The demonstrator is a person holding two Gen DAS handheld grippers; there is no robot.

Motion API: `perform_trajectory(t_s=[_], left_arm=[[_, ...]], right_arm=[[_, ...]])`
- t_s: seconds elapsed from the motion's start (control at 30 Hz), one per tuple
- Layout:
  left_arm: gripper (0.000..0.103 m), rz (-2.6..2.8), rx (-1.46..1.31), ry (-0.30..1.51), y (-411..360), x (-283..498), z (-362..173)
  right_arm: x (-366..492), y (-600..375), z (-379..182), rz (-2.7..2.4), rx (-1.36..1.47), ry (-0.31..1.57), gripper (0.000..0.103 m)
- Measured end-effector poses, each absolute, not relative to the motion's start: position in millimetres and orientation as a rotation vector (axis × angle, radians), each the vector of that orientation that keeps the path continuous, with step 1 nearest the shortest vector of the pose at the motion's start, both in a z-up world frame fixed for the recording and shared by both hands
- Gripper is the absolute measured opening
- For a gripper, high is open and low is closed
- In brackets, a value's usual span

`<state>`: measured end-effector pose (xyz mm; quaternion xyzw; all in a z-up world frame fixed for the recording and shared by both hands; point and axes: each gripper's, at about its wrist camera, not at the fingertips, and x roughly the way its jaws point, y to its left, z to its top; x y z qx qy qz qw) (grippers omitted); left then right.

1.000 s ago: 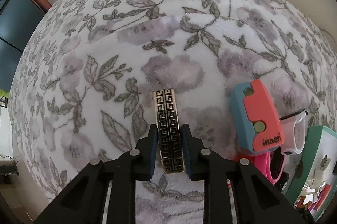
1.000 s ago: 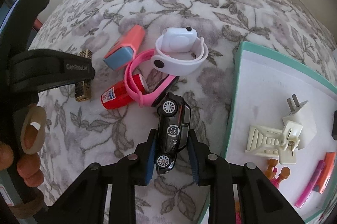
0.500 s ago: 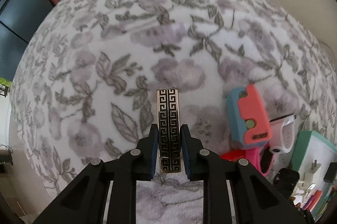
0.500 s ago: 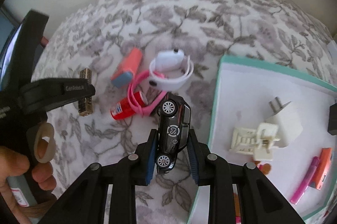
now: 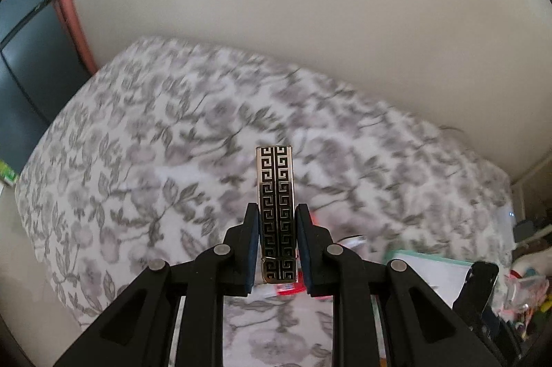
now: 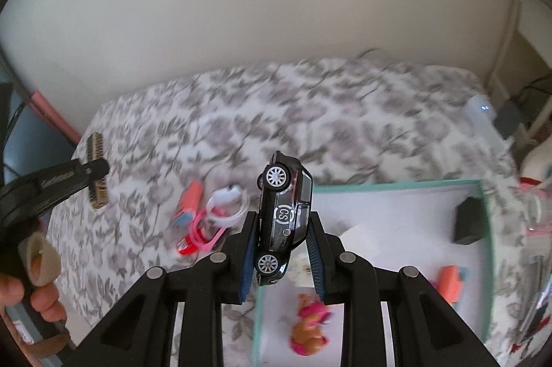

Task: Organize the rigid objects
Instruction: 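Carry the gold bar and black toy car into the tray and open both grippers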

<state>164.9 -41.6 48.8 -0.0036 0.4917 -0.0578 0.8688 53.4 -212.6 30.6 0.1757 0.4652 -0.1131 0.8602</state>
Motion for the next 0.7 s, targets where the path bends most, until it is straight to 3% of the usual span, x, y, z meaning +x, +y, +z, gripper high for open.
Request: perform_trajectory(t_s=[0.33,0.7], left_arm=[[0.022,-0.304,0.111,0.959,-115.8,127.7,73.8],[0.022,-0.493,0.292,1.01,-198.6,73.0,46.4]], right_arm=[[17.3,-271.0,52.7,-0.383,0.362,0.925,0.029],[-18.7,-326.8,45.2,-0.524,0.372,0.96,0.029]])
